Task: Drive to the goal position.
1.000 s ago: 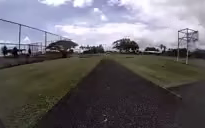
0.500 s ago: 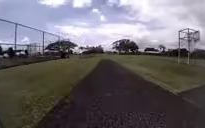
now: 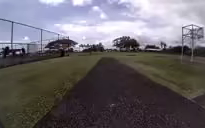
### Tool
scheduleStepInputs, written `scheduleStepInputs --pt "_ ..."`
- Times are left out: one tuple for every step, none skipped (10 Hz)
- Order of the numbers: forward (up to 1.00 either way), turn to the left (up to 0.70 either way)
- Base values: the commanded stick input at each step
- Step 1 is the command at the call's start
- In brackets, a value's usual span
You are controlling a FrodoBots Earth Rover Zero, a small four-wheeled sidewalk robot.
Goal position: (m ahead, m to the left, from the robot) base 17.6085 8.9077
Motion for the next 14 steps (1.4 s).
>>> scheduleStepInputs --pt "0.7 -0.01" --pt "0.7 -0.04" --pt "0.7 -0.07" --pt "0.7 -0.04" --pt "0.7 0.01" --pt "0.7 0.01" --pt "0.7 0.01" --pt "0.7 0.01" --pt "0.7 0.01" --pt "0.7 0.01" --pt "0.7 0.01" --pt "0.7 0.01" --pt "0.7 0.01" --pt "0.7 0.01"
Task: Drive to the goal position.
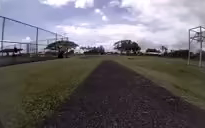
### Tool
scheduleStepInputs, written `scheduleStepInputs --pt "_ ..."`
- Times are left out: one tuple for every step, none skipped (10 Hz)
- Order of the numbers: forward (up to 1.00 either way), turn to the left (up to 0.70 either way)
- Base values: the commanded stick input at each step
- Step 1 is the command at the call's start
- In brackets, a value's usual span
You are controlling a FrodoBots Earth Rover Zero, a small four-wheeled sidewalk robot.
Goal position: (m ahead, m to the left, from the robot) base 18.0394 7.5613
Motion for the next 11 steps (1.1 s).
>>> scheduleStepInputs --pt "0.7 0.01" --pt "0.7 0.01" --pt "0.7 0.01" --pt "0.7 -0.29" --pt "0.7 -0.33" --pt "0.7 -0.34" --pt "0.7 -0.34" --pt "0.7 -0.34" --pt "0.7 -0.22" --pt "0.7 -0.12" --pt "0.7 -0.03"
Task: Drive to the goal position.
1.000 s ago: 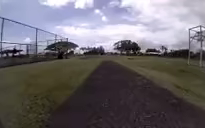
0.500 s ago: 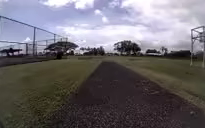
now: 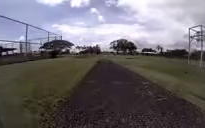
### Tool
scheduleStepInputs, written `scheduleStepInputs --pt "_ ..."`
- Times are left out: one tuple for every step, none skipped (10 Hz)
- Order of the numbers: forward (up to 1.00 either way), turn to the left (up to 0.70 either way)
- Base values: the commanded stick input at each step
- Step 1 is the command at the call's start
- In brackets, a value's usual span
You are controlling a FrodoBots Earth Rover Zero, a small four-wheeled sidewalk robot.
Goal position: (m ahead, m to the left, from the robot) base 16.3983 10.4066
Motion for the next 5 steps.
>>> scheduleStepInputs --pt "0.7 -0.01" --pt "0.7 0.01" --pt "0.7 0.01" --pt "0.7 0.01" --pt "0.7 0.01"
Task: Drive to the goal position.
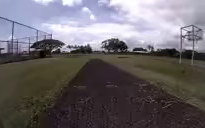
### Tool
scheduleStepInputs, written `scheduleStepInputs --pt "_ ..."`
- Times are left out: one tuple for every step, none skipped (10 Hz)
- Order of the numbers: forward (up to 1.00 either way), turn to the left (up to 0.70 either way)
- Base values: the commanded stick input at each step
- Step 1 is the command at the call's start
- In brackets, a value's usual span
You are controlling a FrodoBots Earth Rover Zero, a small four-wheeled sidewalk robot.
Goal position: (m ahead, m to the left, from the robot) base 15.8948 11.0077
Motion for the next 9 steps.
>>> scheduleStepInputs --pt "0.7 0.01" --pt "0.7 0.01" --pt "0.7 0.01" --pt "0.7 0.01" --pt "0.7 0.01" --pt "0.7 0.01" --pt "0.7 0.01" --pt "0.7 0.01" --pt "0.7 0.01"
